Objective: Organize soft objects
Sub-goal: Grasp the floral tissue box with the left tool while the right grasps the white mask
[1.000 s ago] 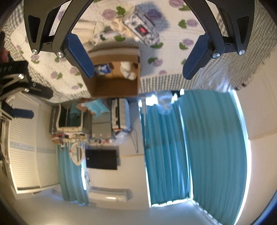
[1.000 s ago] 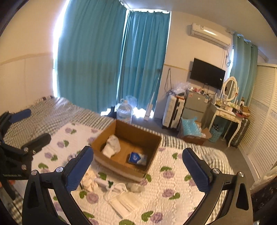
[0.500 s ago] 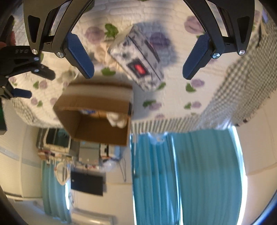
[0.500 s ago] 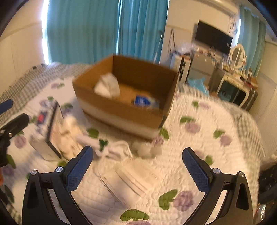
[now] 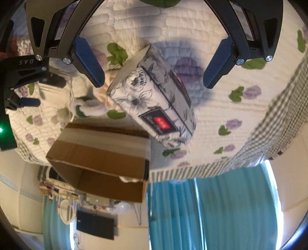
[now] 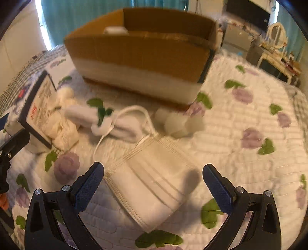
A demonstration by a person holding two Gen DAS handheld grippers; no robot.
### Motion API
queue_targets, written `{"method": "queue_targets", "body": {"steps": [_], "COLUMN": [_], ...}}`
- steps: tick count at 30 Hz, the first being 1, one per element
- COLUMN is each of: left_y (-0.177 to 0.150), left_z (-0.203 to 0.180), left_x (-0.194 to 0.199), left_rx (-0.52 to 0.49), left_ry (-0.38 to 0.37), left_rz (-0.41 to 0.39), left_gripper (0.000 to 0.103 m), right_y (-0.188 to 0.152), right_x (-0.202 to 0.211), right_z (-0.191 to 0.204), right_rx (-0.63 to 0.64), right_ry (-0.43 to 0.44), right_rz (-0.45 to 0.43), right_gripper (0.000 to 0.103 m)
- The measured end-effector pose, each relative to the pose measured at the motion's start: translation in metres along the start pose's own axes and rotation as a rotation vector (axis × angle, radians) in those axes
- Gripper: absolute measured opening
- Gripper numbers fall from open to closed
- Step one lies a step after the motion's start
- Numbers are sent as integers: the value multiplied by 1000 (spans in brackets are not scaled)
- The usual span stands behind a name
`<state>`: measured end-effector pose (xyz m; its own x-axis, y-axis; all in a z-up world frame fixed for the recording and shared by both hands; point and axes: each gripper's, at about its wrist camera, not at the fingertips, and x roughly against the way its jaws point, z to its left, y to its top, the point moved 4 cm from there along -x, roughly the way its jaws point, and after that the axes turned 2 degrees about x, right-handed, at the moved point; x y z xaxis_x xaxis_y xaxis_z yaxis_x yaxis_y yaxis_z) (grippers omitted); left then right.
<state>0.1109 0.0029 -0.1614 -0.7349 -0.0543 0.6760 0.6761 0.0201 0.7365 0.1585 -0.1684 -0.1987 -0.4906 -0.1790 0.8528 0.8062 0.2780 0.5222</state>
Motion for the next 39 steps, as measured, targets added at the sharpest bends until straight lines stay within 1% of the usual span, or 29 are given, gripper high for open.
{"method": "queue_targets", "body": {"steps": [1,4,6,7,8,9,11,12,13,14,15,16,17,18,20,21,22,24,27,31,39], "left_y": [-1,-2,-2,-2,-2,-2,1,2,3,4,4,4,3,3,2,2,2,2,0,2,17], "left_z": [1,2,3,3,2,2,0,0,0,1,1,3,5,6,8,9,9,8,7,7,5], "left_x": [-1,-2,-2,-2,-2,-2,-3,-5,-6,-8,-9,-11,-13,-14,-14,-14,-13,-10,-5,6,50], "left_rx": [4,10,8,6,5,4,3,5,6,6,8,14,21,26,36,38,36,29,10,5,-9], "left_ry": [0,-1,0,0,0,2,5,12,22,32,36,36,27,19,7,-5,-14,-21,-13,-11,-26], "left_rz": [4,8,8,7,6,2,-4,-7,-12,-15,-15,-10,-4,1,5,4,4,-1,0,-13,-84], "left_gripper": [103,103,103,103,103,103,103,103,103,103,100,93,91,87,75,64,60,54,49,48,47], "right_y": [-1,-5,-7,-7,-7,-8,-7,-7,-7,-7,-7,-6,-5,-5,-5,-7,-8,-9,-9,-8,4], "right_x": [-5,-18,-20,-20,-19,-19,-14,-13,-12,-10,-8,-5,-3,-1,3,5,8,15,28,45,91], "right_z": [1,3,7,9,10,11,10,9,7,6,5,4,3,2,1,3,4,6,12,20,27], "right_rx": [0,19,44,52,56,59,60,57,54,48,43,42,43,45,48,50,53,55,58,71,83], "right_ry": [10,-9,-25,-21,-15,-12,-21,-30,-36,-38,-33,-34,-42,-45,-48,-48,-50,-48,-47,-52,-41], "right_rz": [17,61,66,64,62,57,38,33,29,21,12,2,-3,-9,-22,-26,-35,-48,-81,-116,-205], "right_gripper": [103,103,99,94,87,83,58,51,47,38,29,25,19,17,15,14,14,13,13,12,11]}}
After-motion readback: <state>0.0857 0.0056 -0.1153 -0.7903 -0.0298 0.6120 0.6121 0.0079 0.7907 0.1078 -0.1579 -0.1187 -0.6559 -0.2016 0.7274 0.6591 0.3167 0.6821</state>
